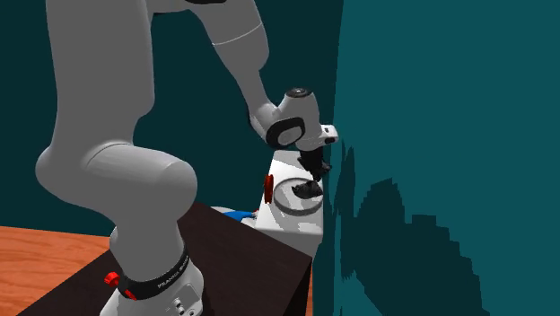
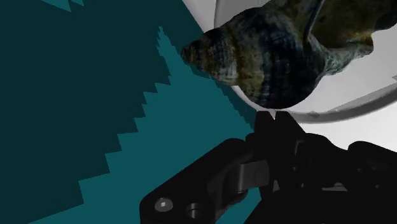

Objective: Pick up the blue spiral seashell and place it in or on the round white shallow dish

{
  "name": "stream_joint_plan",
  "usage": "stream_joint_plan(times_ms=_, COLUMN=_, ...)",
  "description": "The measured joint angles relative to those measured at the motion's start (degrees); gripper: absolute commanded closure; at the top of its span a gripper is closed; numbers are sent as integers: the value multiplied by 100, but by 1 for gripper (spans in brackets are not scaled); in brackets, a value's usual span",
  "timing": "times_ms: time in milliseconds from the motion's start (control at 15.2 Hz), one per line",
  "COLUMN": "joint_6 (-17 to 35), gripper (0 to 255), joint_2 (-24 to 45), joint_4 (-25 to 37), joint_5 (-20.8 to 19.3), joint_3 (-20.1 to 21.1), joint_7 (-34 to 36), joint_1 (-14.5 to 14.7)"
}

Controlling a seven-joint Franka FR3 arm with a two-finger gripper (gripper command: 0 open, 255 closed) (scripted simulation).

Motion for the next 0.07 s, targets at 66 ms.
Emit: stream_joint_plan(times_ms=66, joint_6=-12, gripper=255, joint_2=20, joint_4=32, joint_5=-39, joint_3=-17, joint_7=54, joint_1=32)
